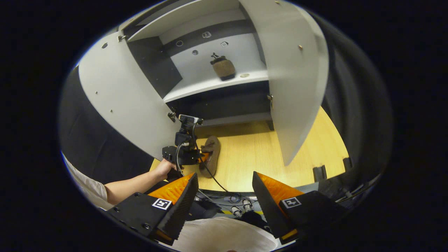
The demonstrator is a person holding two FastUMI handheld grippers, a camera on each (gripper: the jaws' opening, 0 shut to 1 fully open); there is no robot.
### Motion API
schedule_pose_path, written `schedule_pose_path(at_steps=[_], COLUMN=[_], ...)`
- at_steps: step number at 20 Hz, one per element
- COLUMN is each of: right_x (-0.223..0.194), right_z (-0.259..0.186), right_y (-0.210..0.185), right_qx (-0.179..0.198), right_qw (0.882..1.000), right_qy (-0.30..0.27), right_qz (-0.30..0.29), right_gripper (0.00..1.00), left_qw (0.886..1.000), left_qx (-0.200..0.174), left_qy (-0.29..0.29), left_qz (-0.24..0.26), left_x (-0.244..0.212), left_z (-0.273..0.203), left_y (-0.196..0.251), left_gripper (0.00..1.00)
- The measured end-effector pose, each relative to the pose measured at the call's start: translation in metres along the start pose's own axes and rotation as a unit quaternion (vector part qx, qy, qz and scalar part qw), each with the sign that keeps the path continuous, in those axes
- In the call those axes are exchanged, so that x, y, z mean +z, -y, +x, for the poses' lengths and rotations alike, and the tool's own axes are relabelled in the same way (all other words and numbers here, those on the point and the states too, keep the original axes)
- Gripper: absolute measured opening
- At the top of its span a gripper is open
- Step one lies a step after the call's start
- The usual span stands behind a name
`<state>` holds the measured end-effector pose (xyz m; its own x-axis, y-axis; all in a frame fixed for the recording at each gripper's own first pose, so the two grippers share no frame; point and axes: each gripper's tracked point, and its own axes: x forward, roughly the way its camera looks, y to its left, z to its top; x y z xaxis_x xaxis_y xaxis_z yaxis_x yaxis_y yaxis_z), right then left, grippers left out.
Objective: Grab one shoe with the right hand and put it into the shoe cabinet, grab the other shoe with the left hand and put it into the shoe cabinet; then close the right door with the right hand and the left door with the left hand.
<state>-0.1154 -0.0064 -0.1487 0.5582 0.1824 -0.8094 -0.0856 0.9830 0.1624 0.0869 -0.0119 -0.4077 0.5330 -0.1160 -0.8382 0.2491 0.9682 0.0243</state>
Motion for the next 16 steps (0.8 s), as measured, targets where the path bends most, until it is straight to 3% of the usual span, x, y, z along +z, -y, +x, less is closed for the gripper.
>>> schedule_pose_path(at_steps=[1,5,6,8,11,12,13,16], right_x=[-0.01,-0.023,-0.026,-0.032,-0.035,-0.034,-0.029,-0.01], right_z=[-0.003,-0.015,-0.019,-0.028,-0.039,-0.039,-0.04,-0.032], right_y=[0.01,0.039,0.047,0.065,0.098,0.108,0.118,0.145], right_qx=[-0.013,-0.041,-0.049,-0.069,-0.103,-0.11,-0.111,-0.106], right_qw=[1.0,0.996,0.994,0.99,0.985,0.983,0.982,0.981], right_qy=[-0.008,0.001,0.004,0.013,0.029,0.034,0.04,0.054], right_qz=[0.01,0.077,0.092,0.119,0.134,0.141,0.147,0.154], right_gripper=[0.98,0.98,0.98,0.98,0.98,0.98,0.98,0.98], left_qw=[1.0,0.998,0.998,0.997,0.996,0.996,0.996,0.993], left_qx=[-0.008,-0.034,-0.018,-0.02,0.006,0.01,0.0,0.002], left_qy=[-0.003,0.006,0.008,-0.002,-0.007,-0.008,-0.019,-0.026], left_qz=[-0.014,-0.056,-0.059,-0.078,-0.083,-0.084,-0.088,-0.113], left_x=[-0.001,0.006,0.006,-0.003,-0.003,-0.002,-0.005,-0.008], left_z=[0.003,0.003,0.0,0.002,-0.001,-0.002,-0.002,-0.013], left_y=[0.002,0.006,-0.003,-0.004,-0.009,-0.004,0.0,0.009], left_gripper=[0.68,0.31,0.26,0.14,0.14,0.08,0.02,0.02])
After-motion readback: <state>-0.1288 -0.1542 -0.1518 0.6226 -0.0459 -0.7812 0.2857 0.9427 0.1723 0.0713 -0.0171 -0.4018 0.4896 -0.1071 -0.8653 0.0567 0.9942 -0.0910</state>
